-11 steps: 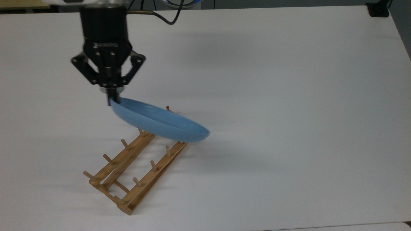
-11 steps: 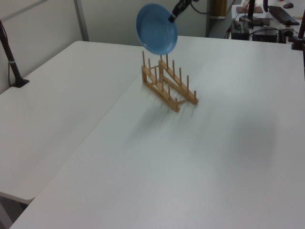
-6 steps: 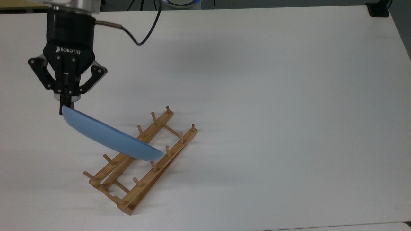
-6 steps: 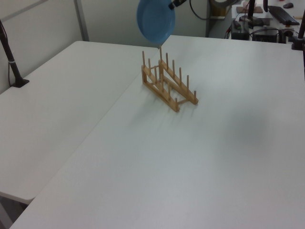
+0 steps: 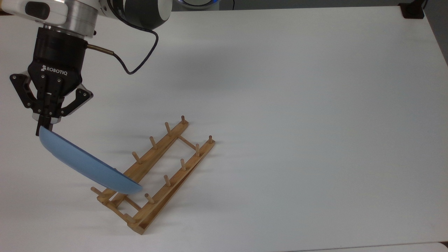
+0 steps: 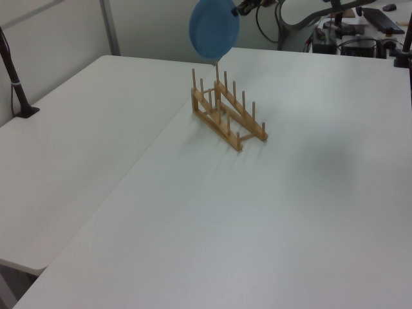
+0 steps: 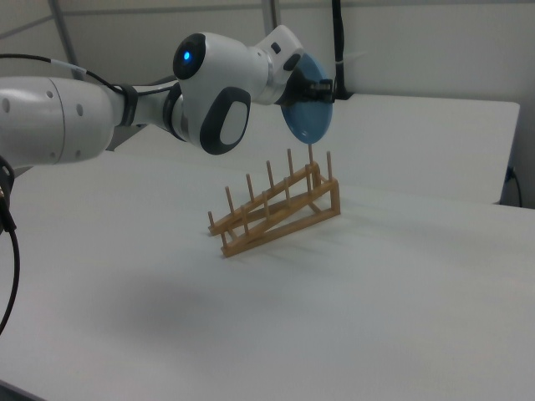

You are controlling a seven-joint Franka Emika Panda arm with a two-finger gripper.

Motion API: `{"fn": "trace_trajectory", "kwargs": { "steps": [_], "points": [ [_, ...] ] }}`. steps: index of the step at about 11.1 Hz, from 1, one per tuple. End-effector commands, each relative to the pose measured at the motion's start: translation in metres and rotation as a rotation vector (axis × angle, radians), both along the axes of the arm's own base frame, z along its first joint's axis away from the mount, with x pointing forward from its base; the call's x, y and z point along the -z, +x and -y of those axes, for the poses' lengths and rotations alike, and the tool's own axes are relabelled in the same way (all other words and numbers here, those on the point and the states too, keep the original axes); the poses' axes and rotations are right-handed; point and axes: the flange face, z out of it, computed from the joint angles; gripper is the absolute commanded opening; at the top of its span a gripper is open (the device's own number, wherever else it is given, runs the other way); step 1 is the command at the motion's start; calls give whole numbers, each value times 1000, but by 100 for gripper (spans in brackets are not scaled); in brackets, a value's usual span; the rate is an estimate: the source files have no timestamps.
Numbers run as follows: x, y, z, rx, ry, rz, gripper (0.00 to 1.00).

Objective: Place plate in plate rack
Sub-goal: 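Carry the upright plate over the wooden rack pegs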

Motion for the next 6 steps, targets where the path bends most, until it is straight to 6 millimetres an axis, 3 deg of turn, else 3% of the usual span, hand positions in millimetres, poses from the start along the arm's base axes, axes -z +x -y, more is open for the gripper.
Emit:
{"fn": "trace_trajectory", "kwargs": {
  "steps": [1, 6],
  "points": [
    [29, 9, -4, -5, -39, 0, 0],
    [58, 17, -7, -3, -59, 25, 0]
  ]
}}
